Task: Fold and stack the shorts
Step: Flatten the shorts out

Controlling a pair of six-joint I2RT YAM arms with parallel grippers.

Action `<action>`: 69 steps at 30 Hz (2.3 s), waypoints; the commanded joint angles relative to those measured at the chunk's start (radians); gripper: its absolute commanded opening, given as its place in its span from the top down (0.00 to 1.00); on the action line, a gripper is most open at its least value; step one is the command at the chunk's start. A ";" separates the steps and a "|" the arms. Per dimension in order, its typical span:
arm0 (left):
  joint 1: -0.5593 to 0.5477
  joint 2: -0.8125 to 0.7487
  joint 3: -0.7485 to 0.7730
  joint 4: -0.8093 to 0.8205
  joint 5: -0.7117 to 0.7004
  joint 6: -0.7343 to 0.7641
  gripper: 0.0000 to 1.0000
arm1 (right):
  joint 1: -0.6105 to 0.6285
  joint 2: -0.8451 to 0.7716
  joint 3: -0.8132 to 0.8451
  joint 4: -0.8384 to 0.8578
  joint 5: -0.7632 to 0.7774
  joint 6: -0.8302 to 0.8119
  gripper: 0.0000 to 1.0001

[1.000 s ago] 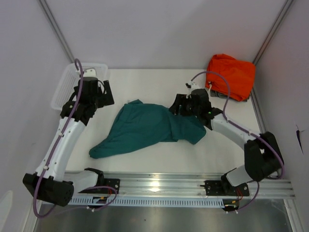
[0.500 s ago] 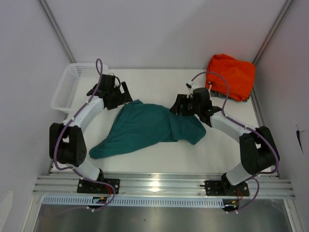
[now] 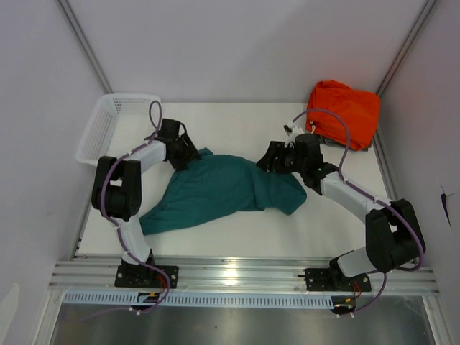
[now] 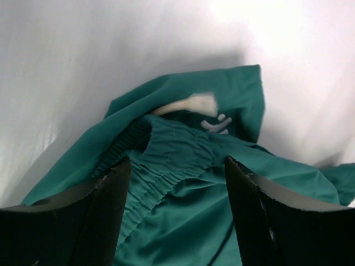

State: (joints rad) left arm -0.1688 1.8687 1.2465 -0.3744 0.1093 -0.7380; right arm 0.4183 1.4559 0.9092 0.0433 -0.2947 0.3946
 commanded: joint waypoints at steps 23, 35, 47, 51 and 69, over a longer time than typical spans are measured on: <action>0.003 -0.232 0.002 0.012 -0.220 0.057 1.00 | -0.127 -0.083 -0.164 0.096 -0.078 0.096 0.27; -0.012 -0.658 -0.088 -0.023 -0.318 0.187 1.00 | -0.138 0.049 -0.130 0.101 -0.141 0.128 0.23; -0.015 -1.048 -0.321 -0.001 -0.384 0.267 1.00 | -0.098 0.054 -0.171 0.230 -0.132 0.136 0.23; -0.015 -1.114 -0.302 -0.067 -0.445 0.267 1.00 | -0.033 0.031 -0.196 0.266 0.015 0.001 0.23; 0.006 -1.037 0.085 -0.291 -0.582 0.353 1.00 | 0.310 0.032 -0.195 0.417 -0.132 -0.324 0.58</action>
State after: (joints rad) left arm -0.1753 0.8188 1.2366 -0.6548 -0.4198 -0.4313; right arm 0.6960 1.4948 0.6609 0.4374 -0.3889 0.1219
